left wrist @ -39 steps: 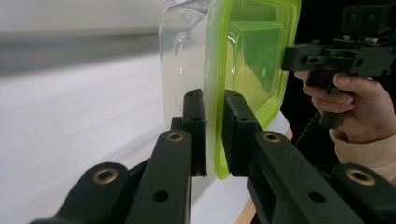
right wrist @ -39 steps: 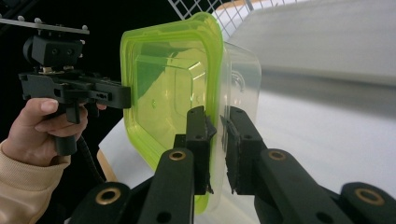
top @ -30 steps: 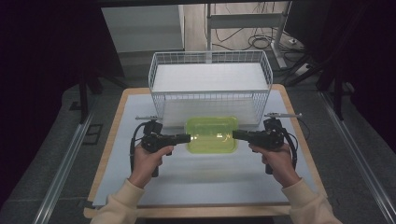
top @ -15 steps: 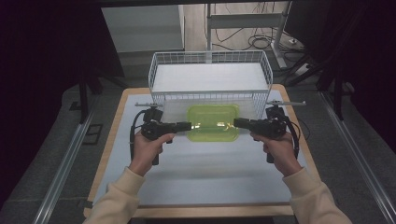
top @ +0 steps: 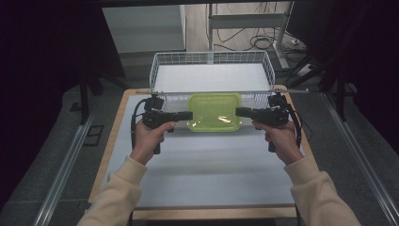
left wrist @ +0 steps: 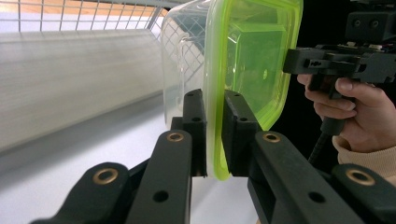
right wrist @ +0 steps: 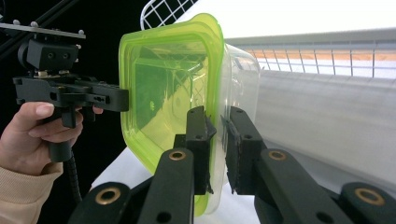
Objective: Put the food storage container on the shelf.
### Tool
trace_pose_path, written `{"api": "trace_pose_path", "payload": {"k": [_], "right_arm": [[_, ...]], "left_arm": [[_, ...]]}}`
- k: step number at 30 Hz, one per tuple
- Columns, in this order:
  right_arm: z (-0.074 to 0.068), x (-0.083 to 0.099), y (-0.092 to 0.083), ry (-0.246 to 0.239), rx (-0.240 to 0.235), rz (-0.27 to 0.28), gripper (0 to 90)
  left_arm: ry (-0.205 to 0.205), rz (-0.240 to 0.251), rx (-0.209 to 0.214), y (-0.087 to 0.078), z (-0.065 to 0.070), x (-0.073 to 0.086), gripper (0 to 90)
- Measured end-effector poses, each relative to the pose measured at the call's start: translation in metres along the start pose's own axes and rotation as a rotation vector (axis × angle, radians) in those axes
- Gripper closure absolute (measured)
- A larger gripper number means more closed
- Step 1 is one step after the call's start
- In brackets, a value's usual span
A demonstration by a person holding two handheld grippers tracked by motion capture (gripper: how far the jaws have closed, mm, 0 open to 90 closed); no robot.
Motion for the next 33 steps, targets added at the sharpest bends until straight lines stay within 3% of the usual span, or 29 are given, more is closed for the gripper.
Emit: {"api": "trace_pose_path", "payload": {"k": [13,26,33], "right_arm": [[-0.005,-0.024,0.003,-0.017,-0.004,0.004,80.8],[-0.003,-0.051,0.007,-0.012,-0.003,0.023,80.8],[-0.001,-0.065,0.013,-0.01,0.002,0.019,80.8]], "left_arm": [[0.005,0.012,0.008,-0.005,-0.005,-0.023,81.6],[0.025,0.017,-0.018,-0.006,-0.008,-0.053,81.6],[0.016,0.026,-0.022,-0.005,-0.014,-0.065,81.6]]}}
Point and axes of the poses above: each handheld gripper's, and its own axes: y roughly forward along the jaws, x roughly out of its underside, z roughly to its right, the point moved 6 cm from there along y, roughly forward along the jaws, and after that the axes turned 5 degrees about y, right-handed, at the moved point
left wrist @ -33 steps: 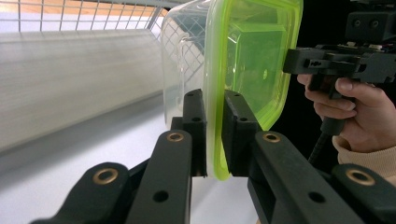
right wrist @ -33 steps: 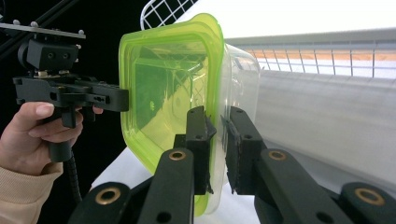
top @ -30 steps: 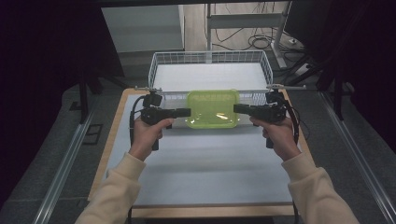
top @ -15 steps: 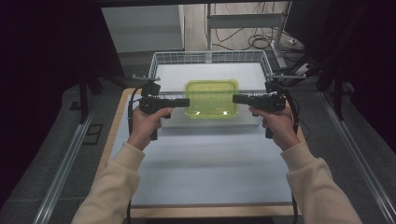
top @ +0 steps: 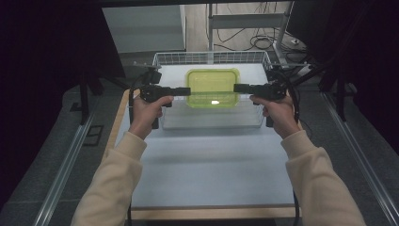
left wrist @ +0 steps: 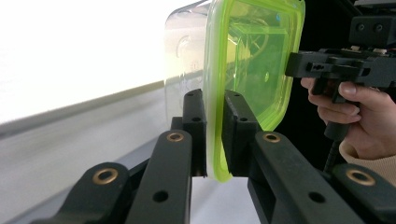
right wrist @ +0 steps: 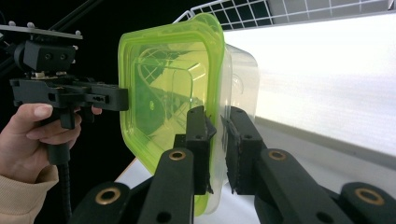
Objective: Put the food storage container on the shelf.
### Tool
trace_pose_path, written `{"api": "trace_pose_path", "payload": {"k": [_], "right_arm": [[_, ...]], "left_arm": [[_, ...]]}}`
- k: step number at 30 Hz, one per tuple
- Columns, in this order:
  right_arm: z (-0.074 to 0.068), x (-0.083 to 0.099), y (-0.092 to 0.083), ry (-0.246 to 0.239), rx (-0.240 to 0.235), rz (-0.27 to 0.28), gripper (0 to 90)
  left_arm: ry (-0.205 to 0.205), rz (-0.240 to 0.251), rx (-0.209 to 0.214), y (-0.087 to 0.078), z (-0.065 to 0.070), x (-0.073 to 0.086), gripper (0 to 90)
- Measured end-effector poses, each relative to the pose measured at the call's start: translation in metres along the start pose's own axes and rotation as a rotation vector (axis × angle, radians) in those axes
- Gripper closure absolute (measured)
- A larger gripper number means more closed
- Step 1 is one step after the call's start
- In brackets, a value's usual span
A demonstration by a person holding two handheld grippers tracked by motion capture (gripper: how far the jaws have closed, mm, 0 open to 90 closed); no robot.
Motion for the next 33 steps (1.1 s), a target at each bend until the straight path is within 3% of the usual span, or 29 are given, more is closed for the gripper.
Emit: {"api": "trace_pose_path", "payload": {"k": [13,21,31,33], "right_arm": [[0.009,-0.026,0.011,0.022,0.028,0.004,80.8],[0.018,-0.047,0.023,0.034,0.06,0.001,80.7],[0.037,-0.047,0.034,0.083,0.065,-0.008,80.6],[0.04,-0.047,0.036,0.094,0.066,-0.007,80.3]], "left_arm": [[-0.023,-0.001,-0.006,0.007,-0.016,-0.025,81.5],[-0.035,-0.001,-0.038,0.019,-0.032,-0.043,81.1],[-0.071,-0.021,-0.07,0.033,-0.044,-0.045,80.8],[-0.084,-0.006,-0.061,0.035,-0.046,-0.047,80.7]]}}
Point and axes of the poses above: each handheld gripper's, and its own axes: y roughly forward along the jaws, x roughly out of its underside, z roughly to its right, the point moved 6 cm from there along y, roughly forward along the jaws, and after that the axes turned 5 degrees about y, right-handed, at the moved point
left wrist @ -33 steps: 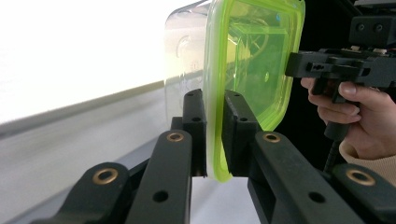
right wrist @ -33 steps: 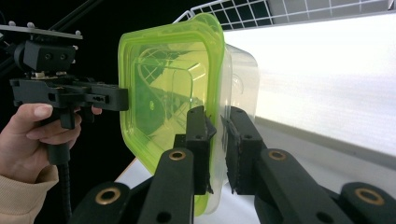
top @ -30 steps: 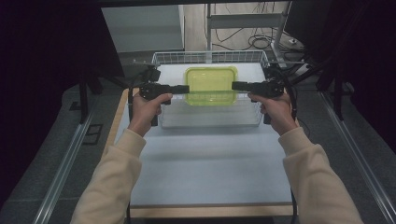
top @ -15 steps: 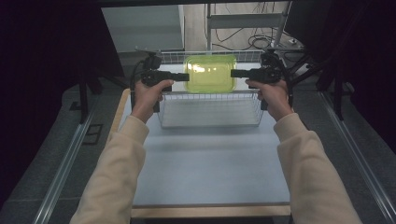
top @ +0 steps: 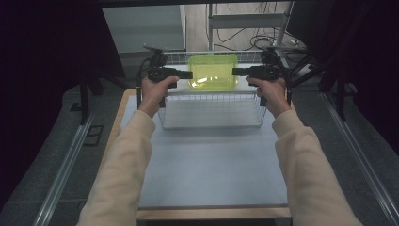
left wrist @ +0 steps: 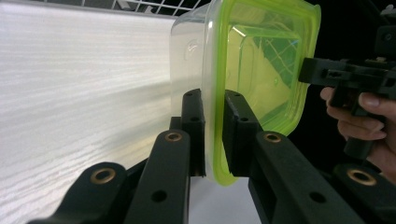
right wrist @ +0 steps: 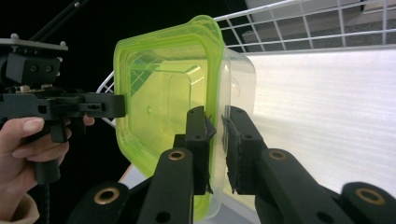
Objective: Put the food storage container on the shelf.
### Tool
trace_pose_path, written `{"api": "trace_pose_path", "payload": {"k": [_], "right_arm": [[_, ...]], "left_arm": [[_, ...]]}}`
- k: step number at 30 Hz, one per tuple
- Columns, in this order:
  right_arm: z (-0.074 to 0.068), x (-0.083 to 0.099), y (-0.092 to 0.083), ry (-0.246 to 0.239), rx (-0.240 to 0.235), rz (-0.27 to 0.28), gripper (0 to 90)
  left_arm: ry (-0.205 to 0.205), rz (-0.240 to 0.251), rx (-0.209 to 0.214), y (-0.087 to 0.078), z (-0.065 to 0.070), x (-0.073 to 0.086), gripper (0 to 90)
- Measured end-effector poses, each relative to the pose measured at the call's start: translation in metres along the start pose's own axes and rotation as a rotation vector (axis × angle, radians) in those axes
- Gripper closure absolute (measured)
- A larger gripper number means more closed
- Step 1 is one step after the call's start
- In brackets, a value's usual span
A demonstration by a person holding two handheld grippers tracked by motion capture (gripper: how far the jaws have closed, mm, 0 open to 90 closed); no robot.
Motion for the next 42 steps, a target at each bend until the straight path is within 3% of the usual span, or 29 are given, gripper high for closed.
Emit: {"api": "trace_pose_path", "payload": {"k": [5,7,11,14,16,21,26,28,34,37,42], "right_arm": [[0.004,-0.002,0.004,0.001,0.003,0.007,78.6],[0.005,-0.002,0.006,-0.01,0.014,0.011,76.7],[0.007,-0.001,0.01,-0.053,0.078,0.011,67.8],[0.01,-0.001,0.013,-0.033,0.076,0.023,66.0],[0.011,0.0,0.014,-0.049,0.094,0.016,62.0],[0.013,0.001,0.013,-0.077,0.133,0.027,47.2],[0.012,-0.002,-0.003,-0.084,0.117,0.091,39.4],[0.008,0.0,-0.013,-0.1,0.097,0.108,36.6],[-0.007,0.023,-0.039,-0.201,0.073,0.116,31.0],[-0.014,0.044,-0.05,-0.263,0.07,0.098,29.9],[-0.019,0.083,-0.063,-0.313,0.05,0.068,28.4]], "left_arm": [[-0.017,0.027,0.011,0.004,-0.004,-0.003,79.8],[-0.02,0.022,-0.011,0.006,-0.008,-0.003,76.0],[-0.029,0.025,-0.013,0.01,-0.011,-0.002,74.0],[-0.027,0.036,-0.024,0.012,-0.012,-0.003,73.1],[-0.026,0.034,-0.025,0.014,-0.012,-0.003,70.6],[-0.009,0.053,-0.068,0.01,-0.015,-0.003,50.9],[0.025,0.099,-0.063,-0.006,-0.009,-0.002,35.0],[0.034,0.126,-0.069,-0.014,-0.006,0.002,33.6],[0.125,0.136,-0.055,-0.044,0.015,0.03,30.1],[0.154,0.136,-0.04,-0.055,0.026,0.047,30.1],[0.203,0.122,-0.007,-0.069,0.045,0.086,29.7]]}}
Point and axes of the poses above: each handheld gripper's, and its own axes: y roughly forward along the jaws, x roughly out of its underside, z roughly to its right, the point moved 6 cm from there along y, roughly forward along the jaws, and after that the axes turned 5 degrees about y, right-handed, at the moved point
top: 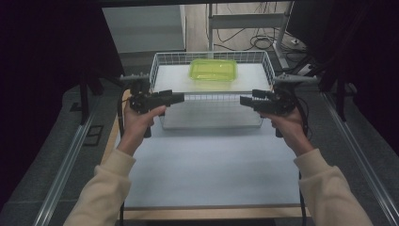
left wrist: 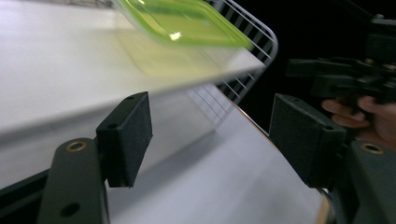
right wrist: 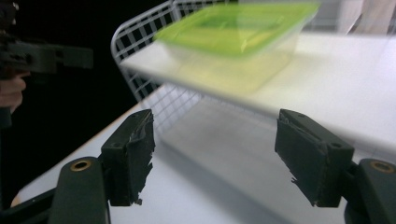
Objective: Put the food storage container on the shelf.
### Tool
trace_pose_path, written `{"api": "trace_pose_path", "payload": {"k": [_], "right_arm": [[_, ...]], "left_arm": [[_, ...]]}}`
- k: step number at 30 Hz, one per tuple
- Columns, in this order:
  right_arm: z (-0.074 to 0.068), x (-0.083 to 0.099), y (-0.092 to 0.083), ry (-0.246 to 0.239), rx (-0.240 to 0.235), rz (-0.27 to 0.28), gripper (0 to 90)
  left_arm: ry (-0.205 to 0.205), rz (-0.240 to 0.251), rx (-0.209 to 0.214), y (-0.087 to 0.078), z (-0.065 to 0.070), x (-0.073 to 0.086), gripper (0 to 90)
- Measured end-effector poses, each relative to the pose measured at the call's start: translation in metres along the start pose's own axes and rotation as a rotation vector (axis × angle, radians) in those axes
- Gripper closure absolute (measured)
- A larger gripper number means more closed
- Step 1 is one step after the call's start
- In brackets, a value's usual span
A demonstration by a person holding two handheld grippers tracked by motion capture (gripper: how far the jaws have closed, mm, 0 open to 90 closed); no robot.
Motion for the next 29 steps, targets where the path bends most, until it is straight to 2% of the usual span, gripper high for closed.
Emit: {"api": "trace_pose_path", "payload": {"k": [4,8,10,14,16,18,21,24,29], "right_arm": [[-0.012,0.033,-0.009,-0.037,-0.024,-0.011,27.3],[-0.019,0.072,-0.016,-0.06,-0.039,-0.027,25.8],[-0.022,0.091,-0.017,-0.064,-0.057,-0.047,25.8],[-0.025,0.128,-0.018,-0.089,-0.052,-0.08,25.7],[-0.024,0.142,-0.017,-0.103,-0.04,-0.099,25.2],[-0.022,0.151,-0.016,-0.095,-0.042,-0.104,25.2],[-0.019,0.158,-0.015,-0.087,-0.04,-0.102,25.2],[-0.017,0.164,-0.015,-0.088,-0.039,-0.11,25.0],[-0.015,0.169,-0.016,-0.115,-0.007,-0.102,24.6]], "left_arm": [[0.032,-0.006,0.023,-0.013,0.016,0.031,29.6],[0.043,-0.022,0.035,-0.019,0.025,0.064,29.5],[0.044,-0.033,0.034,-0.021,0.028,0.081,29.4],[0.056,-0.066,0.016,-0.021,0.029,0.116,29.3],[0.048,-0.082,0.013,-0.019,0.03,0.133,29.2],[0.04,-0.1,0.001,-0.016,0.028,0.147,29.2],[0.042,-0.135,-0.012,-0.012,0.026,0.16,29.1],[0.034,-0.14,-0.012,-0.009,0.025,0.163,29.1],[0.043,-0.141,-0.026,-0.007,0.024,0.167,28.9]]}}
Point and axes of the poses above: each handheld gripper's, and its own axes: y roughly forward along the jaws, x roughly out of its underside, z roughly to its right, the point moved 6 cm from there along y, roughly forward along the jaws, and after that the axes turned 5 degrees about y, right-handed, at the moved point
